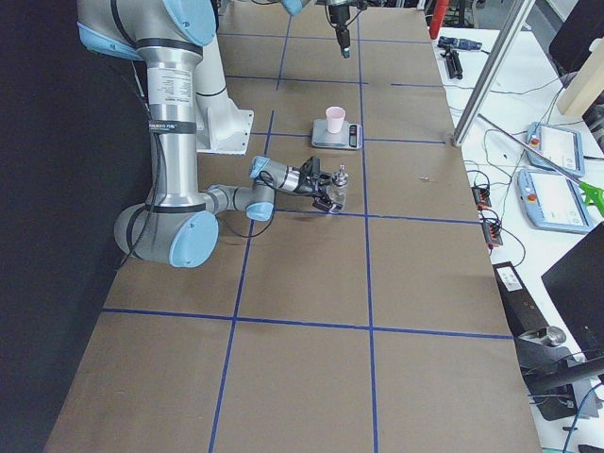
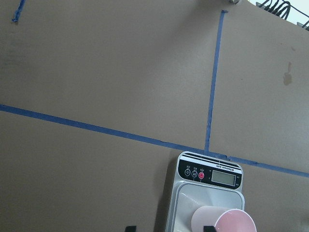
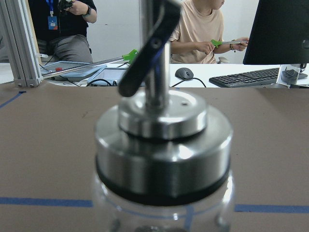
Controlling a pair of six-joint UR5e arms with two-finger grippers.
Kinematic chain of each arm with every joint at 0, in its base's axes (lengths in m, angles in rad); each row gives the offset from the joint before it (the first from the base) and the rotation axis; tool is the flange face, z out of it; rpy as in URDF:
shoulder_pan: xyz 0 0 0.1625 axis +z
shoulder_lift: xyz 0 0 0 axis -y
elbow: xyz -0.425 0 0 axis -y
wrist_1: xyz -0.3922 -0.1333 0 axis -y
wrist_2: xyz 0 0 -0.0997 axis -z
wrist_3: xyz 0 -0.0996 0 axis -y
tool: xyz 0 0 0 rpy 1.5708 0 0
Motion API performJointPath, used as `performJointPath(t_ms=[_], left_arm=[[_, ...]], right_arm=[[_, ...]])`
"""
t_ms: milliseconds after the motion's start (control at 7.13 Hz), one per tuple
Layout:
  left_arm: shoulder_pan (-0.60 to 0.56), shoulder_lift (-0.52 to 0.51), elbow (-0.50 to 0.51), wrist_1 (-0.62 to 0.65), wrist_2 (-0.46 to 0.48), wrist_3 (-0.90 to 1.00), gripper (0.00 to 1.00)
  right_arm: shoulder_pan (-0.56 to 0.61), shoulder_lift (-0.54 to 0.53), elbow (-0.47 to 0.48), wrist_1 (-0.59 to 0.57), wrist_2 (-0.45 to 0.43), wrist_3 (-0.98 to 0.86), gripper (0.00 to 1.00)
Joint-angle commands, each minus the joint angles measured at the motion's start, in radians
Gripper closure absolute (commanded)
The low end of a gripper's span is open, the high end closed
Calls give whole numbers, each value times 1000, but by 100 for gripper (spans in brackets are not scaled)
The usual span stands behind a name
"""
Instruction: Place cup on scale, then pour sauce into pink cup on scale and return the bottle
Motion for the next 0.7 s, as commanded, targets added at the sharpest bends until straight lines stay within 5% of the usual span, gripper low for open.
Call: performJointPath(t_ms=[0, 561], left_arm=[[0, -1, -1, 5, -1, -2, 44], [-2, -3, -8, 8, -1, -5, 44]], right_arm=[[-34, -1, 21, 1, -40, 0, 0], [-106, -99, 82, 3, -75, 0, 0]])
